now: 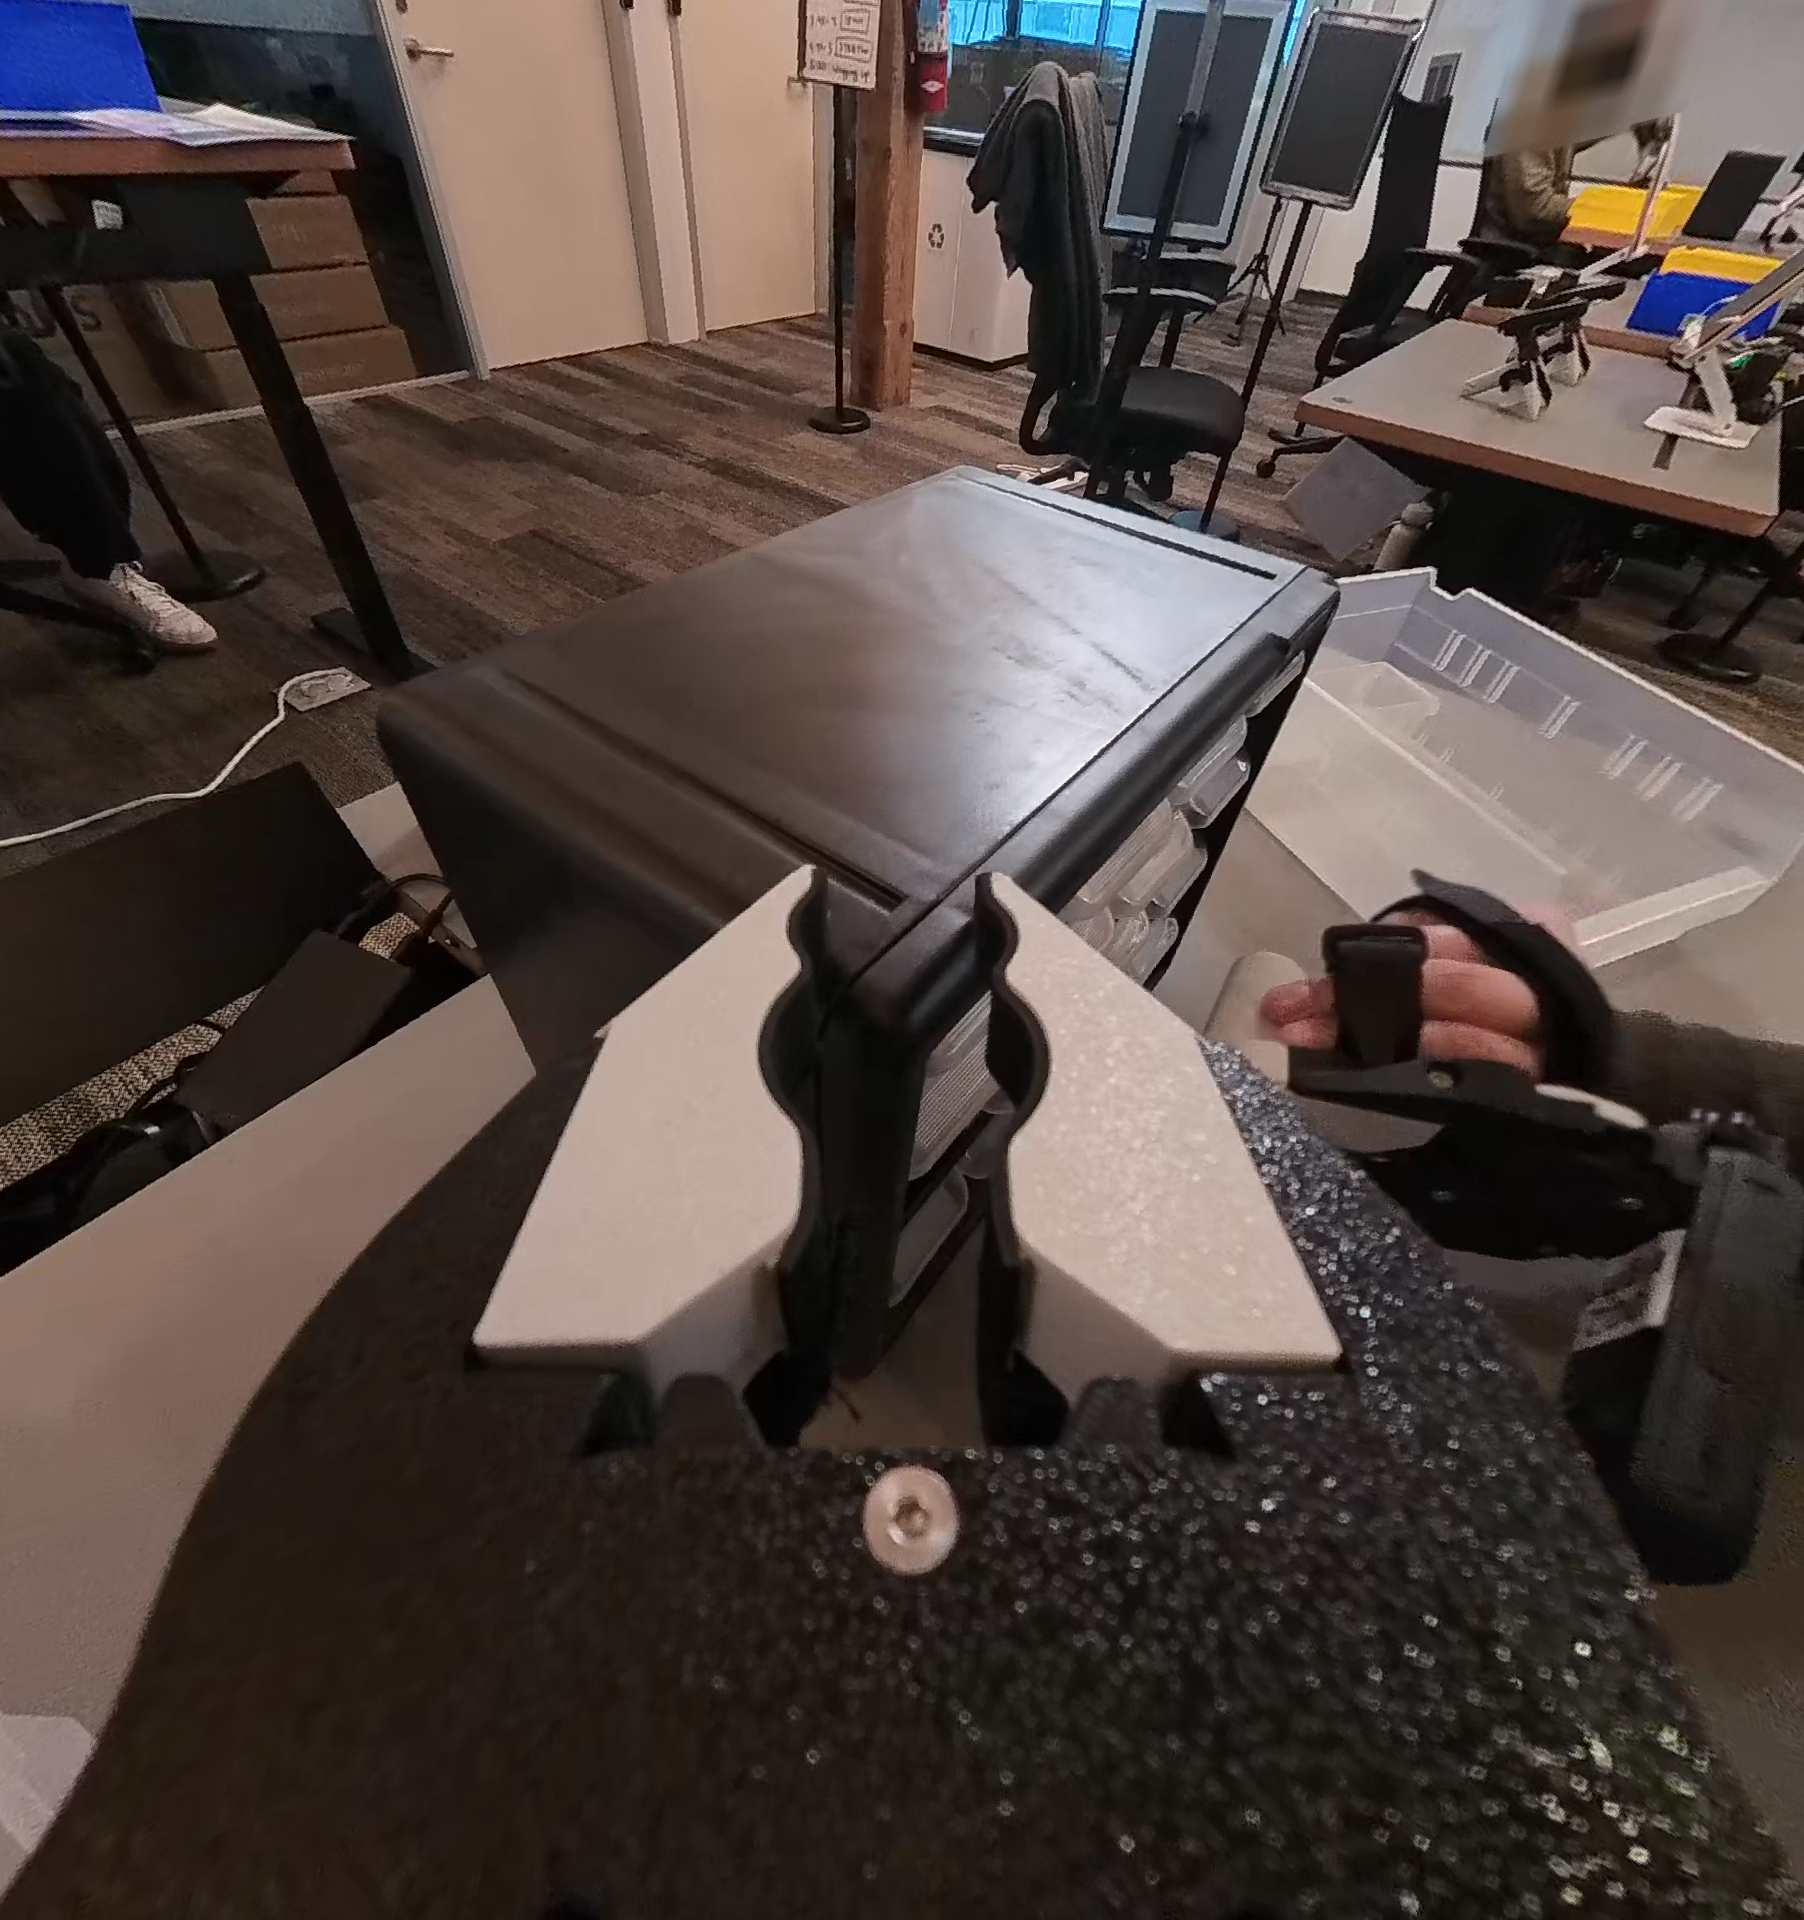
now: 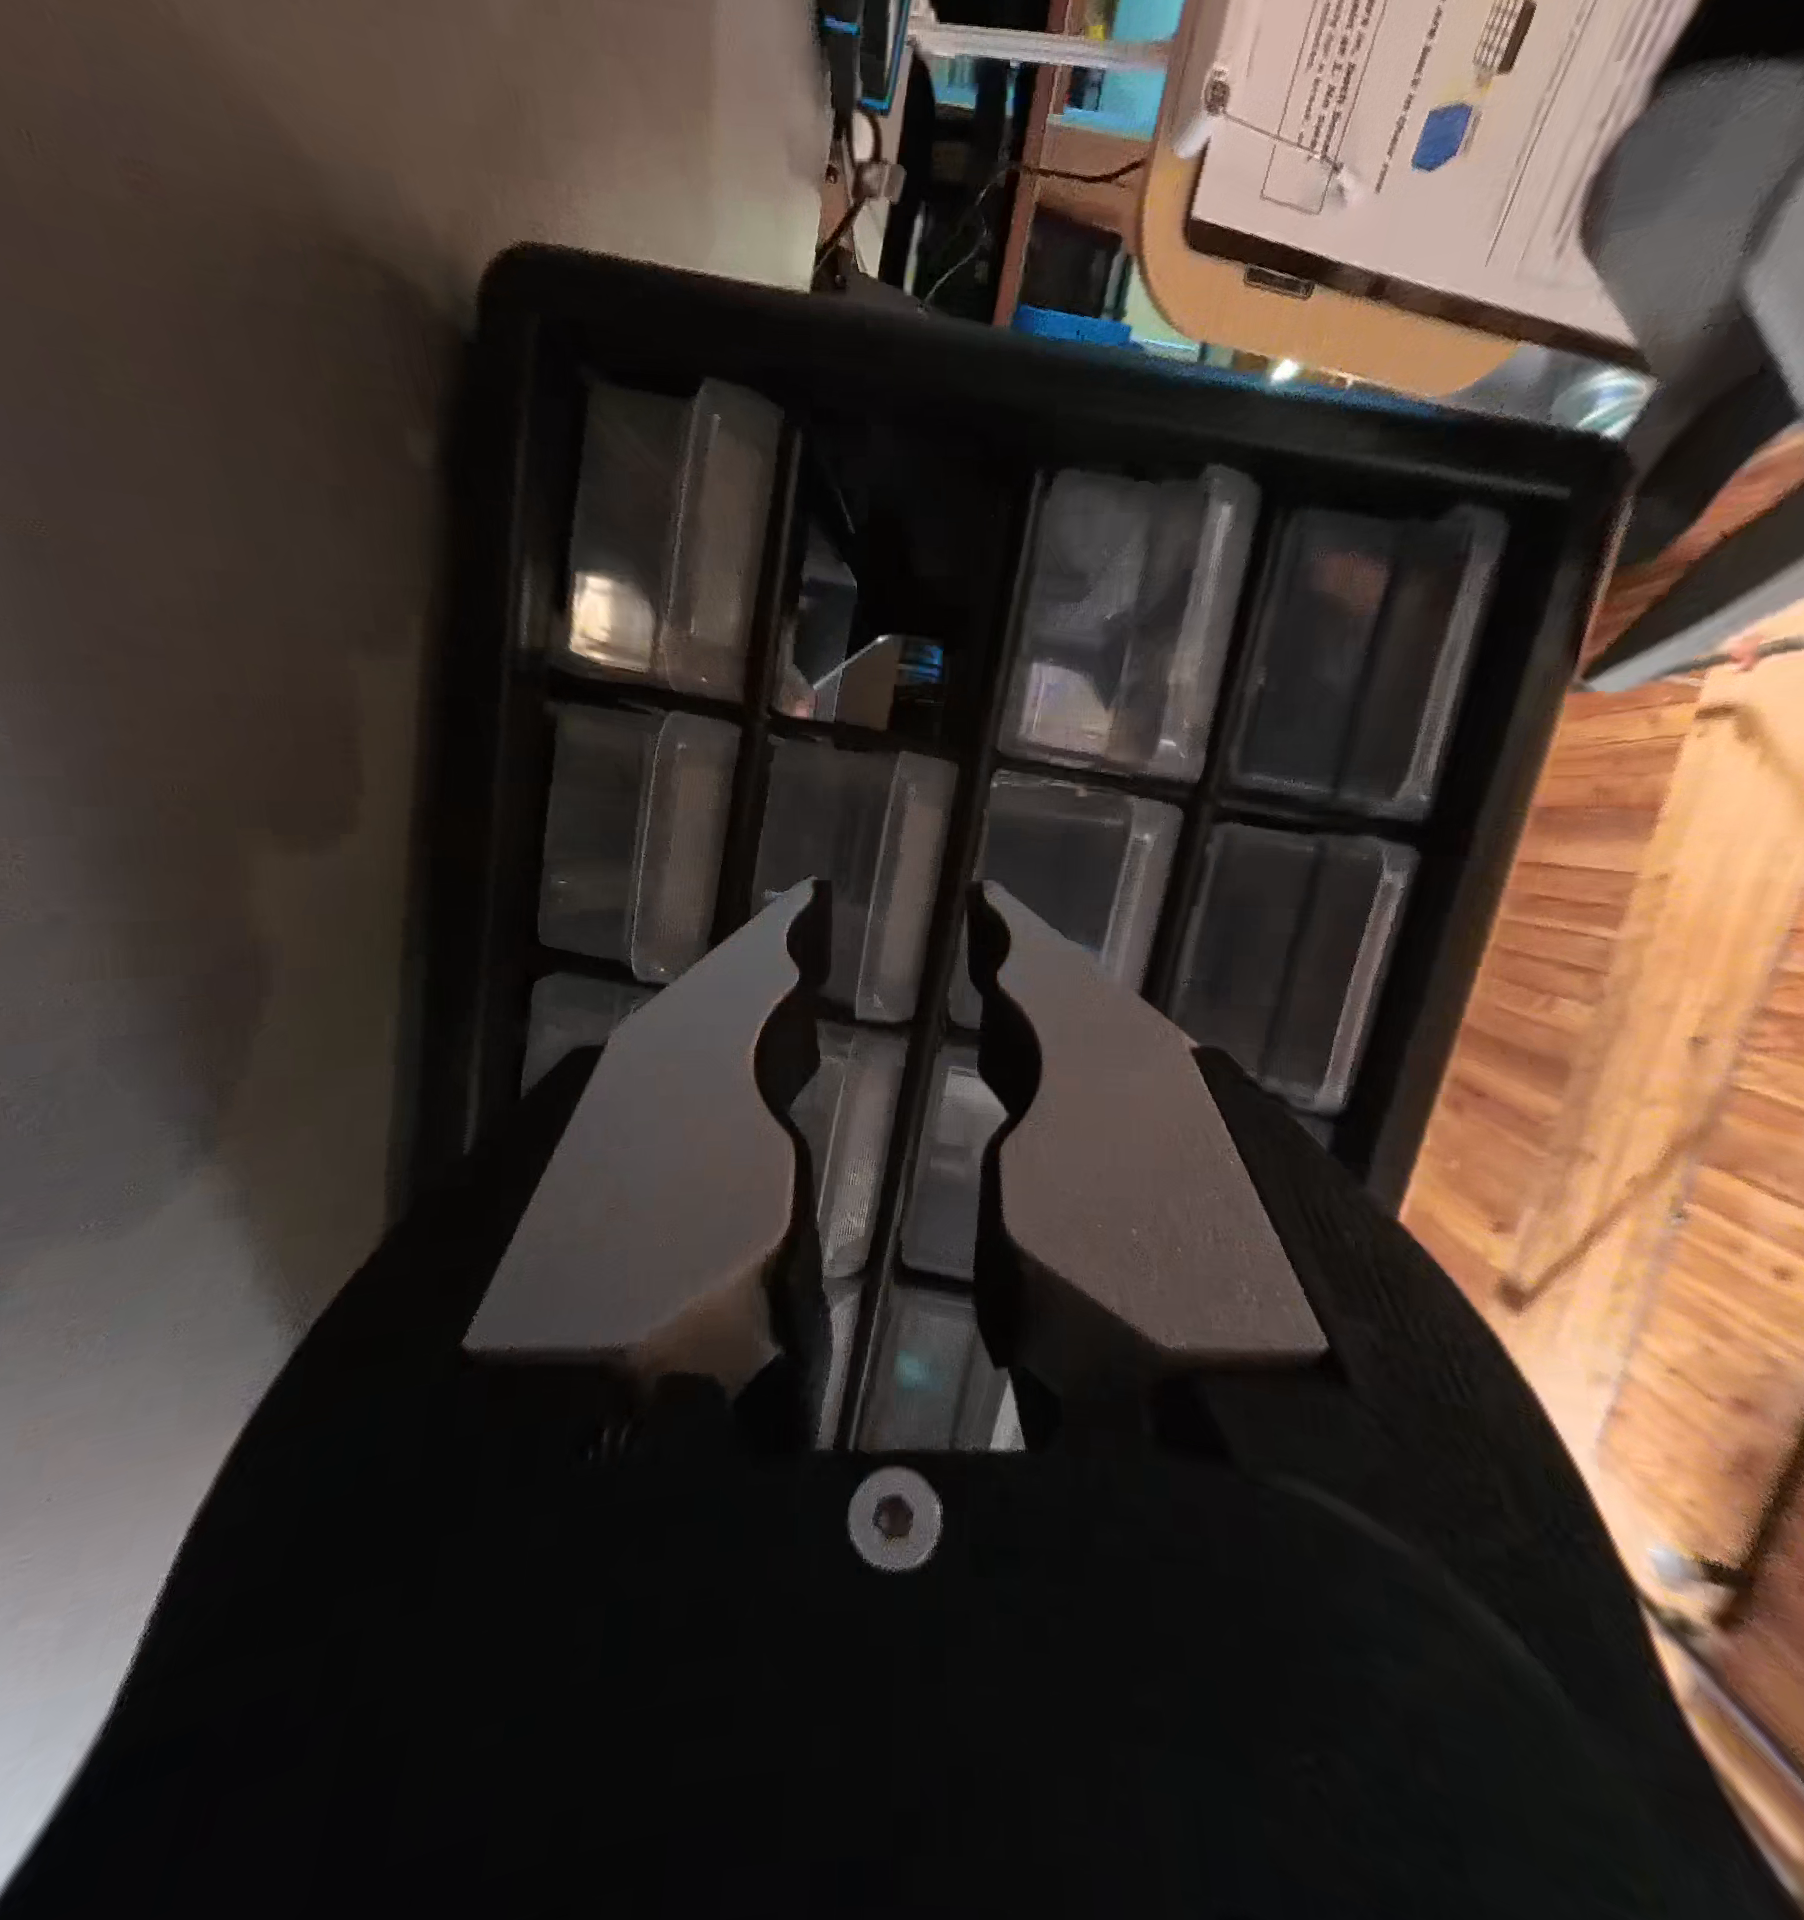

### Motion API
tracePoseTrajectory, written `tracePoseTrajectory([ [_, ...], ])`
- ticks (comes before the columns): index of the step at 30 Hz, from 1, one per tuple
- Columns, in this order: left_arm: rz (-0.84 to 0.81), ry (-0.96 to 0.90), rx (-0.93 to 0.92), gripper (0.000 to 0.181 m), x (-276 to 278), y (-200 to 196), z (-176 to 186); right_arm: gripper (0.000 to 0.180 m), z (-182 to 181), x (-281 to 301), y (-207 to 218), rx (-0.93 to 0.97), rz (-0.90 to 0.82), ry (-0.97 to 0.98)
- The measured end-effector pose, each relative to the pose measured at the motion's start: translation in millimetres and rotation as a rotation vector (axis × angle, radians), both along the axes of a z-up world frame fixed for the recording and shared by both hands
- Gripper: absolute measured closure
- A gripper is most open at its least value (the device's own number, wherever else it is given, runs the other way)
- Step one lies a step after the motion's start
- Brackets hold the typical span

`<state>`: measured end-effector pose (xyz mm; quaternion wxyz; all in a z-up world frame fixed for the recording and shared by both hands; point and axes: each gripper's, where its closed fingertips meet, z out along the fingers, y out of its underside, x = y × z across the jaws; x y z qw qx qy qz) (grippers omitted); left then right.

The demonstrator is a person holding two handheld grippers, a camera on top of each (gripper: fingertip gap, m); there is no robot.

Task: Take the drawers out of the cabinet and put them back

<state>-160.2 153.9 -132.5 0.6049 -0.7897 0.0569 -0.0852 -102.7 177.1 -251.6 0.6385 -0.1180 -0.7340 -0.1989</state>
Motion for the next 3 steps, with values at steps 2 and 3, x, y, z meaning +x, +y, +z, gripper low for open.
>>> tracePoseTrajectory([
  [2, -0.002, -0.004, 0.001, 0.155, 0.0, -0.1, 0.0, 0.154, -4.2, -5.7, 3.6, 0.053, -0.005, -0.002],
  [3, -0.003, -0.005, 0.001, 0.155, 0.0, -0.1, 0.1, 0.154, -7.7, -8.0, 4.9, 0.061, -0.005, -0.009],
])
